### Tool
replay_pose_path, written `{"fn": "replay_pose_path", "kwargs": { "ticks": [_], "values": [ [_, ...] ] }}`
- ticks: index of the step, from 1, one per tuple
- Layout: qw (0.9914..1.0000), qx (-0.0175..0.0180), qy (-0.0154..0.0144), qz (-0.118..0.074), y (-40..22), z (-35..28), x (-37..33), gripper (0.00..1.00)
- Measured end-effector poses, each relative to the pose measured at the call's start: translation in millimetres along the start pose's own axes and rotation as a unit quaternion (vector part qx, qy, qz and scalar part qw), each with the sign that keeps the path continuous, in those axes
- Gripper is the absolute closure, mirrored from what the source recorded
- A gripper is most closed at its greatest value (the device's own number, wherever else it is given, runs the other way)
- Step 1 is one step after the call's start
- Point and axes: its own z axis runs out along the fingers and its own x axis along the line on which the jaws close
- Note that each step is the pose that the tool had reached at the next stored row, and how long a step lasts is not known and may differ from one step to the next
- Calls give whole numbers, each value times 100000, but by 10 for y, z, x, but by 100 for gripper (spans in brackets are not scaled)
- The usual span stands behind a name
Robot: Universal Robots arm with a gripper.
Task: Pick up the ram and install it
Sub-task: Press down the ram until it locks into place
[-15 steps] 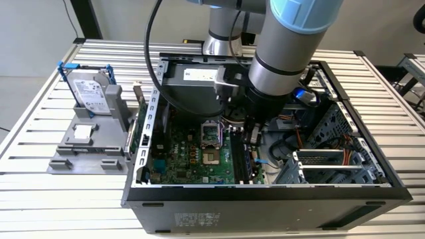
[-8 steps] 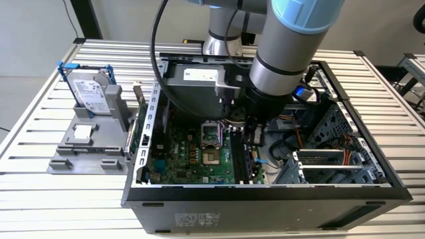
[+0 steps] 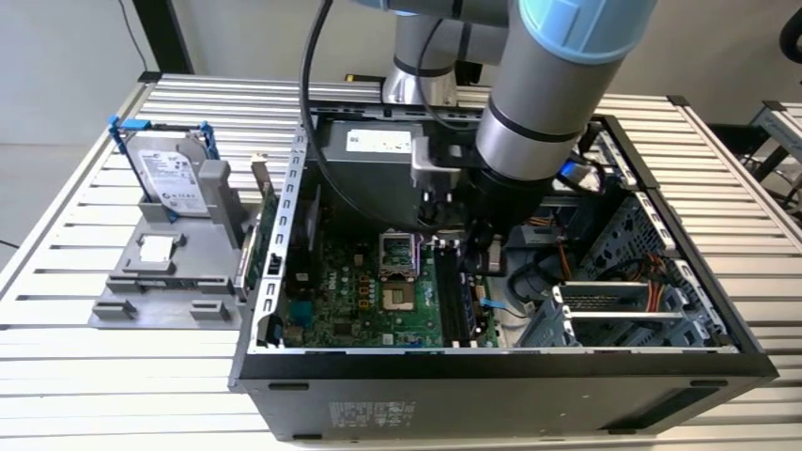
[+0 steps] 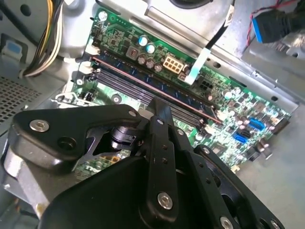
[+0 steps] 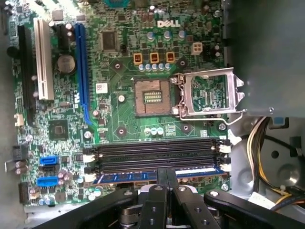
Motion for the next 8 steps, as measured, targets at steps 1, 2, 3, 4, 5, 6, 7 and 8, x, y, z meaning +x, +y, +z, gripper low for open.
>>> {"fn": "replay_pose_path", "kwargs": {
  "ticks": [1, 2, 3, 4, 5, 6, 7, 8],
  "values": [
    [99999, -18, 18, -408, -6, 0, 0, 100],
    [99997, -43, 36, -790, -13, -1, -1, 100],
    [99994, -69, 50, -1126, -20, -1, -2, 100],
    [99989, -93, 61, -1447, -28, -1, -2, 100],
    [99984, -112, 73, -1801, -35, -1, -2, 100],
    [99976, -126, 86, -2180, -42, -1, -3, 100],
    [99967, -141, 106, -2578, -48, -2, -3, 100],
    [99955, -157, 121, -2987, -56, -2, -4, 100]
  ]
}}
